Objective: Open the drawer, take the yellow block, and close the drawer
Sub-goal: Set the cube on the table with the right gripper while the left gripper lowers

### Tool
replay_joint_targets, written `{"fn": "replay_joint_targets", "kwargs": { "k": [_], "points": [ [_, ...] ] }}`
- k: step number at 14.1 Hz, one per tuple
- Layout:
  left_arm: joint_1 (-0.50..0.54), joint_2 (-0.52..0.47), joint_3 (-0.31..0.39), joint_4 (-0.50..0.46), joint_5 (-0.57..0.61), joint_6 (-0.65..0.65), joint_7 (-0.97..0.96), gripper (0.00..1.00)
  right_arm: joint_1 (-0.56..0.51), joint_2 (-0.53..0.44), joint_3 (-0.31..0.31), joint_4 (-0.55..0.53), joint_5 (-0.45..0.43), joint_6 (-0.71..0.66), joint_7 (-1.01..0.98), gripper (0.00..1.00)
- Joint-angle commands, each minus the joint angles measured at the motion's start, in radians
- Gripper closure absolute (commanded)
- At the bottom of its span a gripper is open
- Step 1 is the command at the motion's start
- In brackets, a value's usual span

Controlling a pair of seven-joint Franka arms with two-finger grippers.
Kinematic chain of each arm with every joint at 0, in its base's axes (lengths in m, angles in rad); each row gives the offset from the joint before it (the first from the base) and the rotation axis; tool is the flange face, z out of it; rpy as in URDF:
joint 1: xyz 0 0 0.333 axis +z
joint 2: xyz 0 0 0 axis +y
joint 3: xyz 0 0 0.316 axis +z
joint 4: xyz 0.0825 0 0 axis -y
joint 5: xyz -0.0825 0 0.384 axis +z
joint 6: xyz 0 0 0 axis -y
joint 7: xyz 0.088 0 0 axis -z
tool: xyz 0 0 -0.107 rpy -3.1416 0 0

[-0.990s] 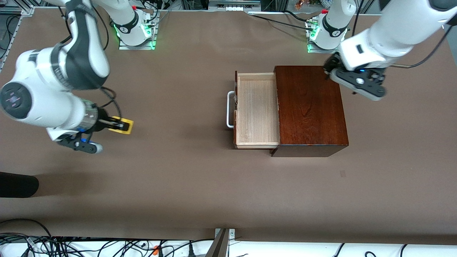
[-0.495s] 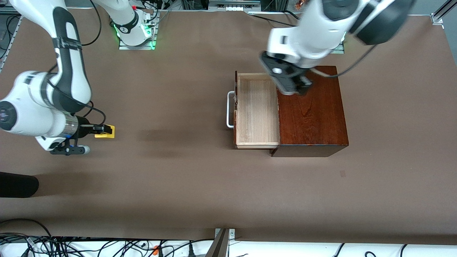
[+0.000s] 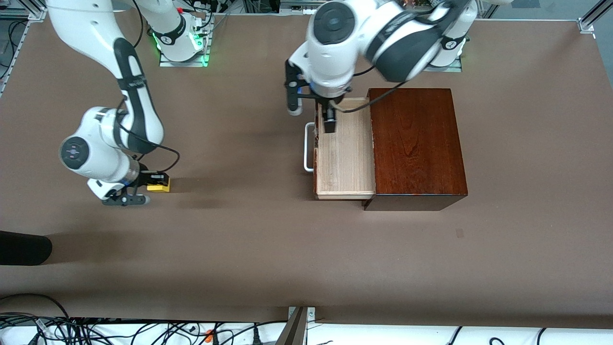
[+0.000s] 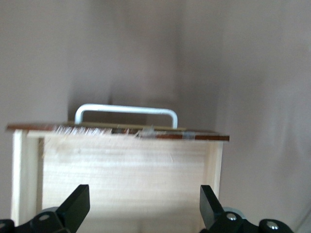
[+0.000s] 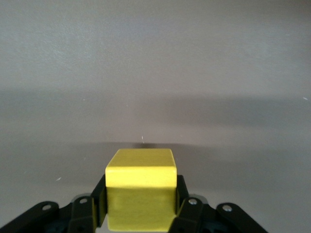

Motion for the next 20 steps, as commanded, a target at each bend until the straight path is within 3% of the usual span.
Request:
{"fn": "replay_joint_targets", "kwargs": {
  "k": [1,2,3,9,13,20],
  "points": [
    [-0.078,0.100,0.004,0.057,0.083,0.050,0.068,0.00,0.011,0.022,-0.004,-0.003,0.004,0.047,-0.014,0.69],
    [-0.105,0.122,0.006,0.057,0.105,0.064,0.070,0.00,0.011,0.022,-0.004,-0.003,0.007,0.045,-0.010,0.23],
    [-0.135,0.137,0.012,0.057,0.119,0.077,0.061,0.00,0.011,0.022,-0.002,-0.003,0.008,0.041,-0.003,0.00],
    [-0.166,0.220,0.045,0.055,0.159,0.154,0.054,0.00,0.002,-0.051,-0.022,0.053,0.008,-0.040,-0.010,0.00],
    [-0.163,0.254,0.070,0.052,0.186,0.166,0.054,0.00,-0.006,-0.050,-0.073,0.265,0.005,-0.335,-0.007,0.00],
    [-0.160,0.249,0.078,0.044,0.203,0.157,0.054,0.00,-0.013,-0.056,-0.172,0.573,0.013,-0.732,-0.017,0.00]
  ]
}}
